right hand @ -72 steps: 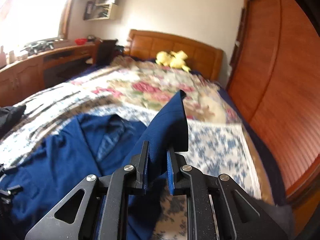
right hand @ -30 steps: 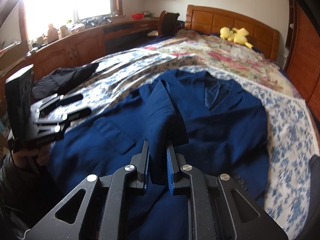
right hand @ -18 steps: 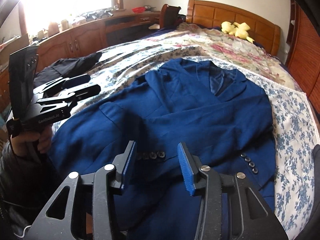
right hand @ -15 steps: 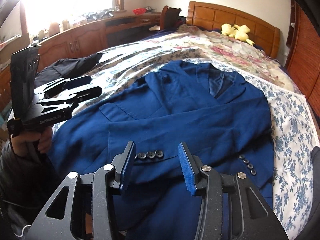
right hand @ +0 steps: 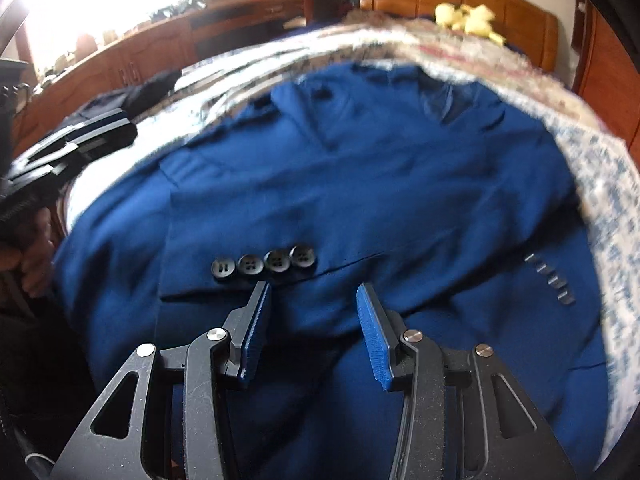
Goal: Fold large clothes
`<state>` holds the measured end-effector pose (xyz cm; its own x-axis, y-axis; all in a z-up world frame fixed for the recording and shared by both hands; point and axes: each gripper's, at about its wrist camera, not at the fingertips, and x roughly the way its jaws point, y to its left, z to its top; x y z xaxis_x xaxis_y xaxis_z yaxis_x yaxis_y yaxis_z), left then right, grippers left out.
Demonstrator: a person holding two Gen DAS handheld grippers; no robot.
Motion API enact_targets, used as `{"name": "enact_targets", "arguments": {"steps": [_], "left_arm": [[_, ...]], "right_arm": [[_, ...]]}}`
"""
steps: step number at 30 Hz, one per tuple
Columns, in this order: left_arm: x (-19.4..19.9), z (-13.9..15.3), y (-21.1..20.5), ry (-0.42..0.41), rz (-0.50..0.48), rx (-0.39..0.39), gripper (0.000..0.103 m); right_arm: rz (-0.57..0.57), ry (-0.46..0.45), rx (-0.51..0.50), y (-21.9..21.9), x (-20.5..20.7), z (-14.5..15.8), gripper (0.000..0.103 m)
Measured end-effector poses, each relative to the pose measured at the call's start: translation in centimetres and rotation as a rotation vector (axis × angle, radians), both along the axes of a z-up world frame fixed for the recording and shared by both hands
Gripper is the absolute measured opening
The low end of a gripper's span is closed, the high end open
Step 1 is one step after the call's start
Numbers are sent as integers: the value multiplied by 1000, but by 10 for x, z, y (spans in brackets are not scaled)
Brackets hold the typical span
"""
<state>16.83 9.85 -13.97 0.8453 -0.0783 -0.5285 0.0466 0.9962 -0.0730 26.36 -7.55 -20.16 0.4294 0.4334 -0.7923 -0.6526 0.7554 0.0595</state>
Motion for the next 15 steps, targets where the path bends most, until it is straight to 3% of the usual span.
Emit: {"name": "enact_targets", "arguments": {"steps": [8, 15], "left_arm": [[-6, -9, 8, 30, 26, 0, 59], [-27, -20, 15, 72, 44, -5, 59]], "right_arm": [[-8, 4, 30, 0, 1, 2, 45], [-54, -32, 52, -32, -13, 18, 45]]}}
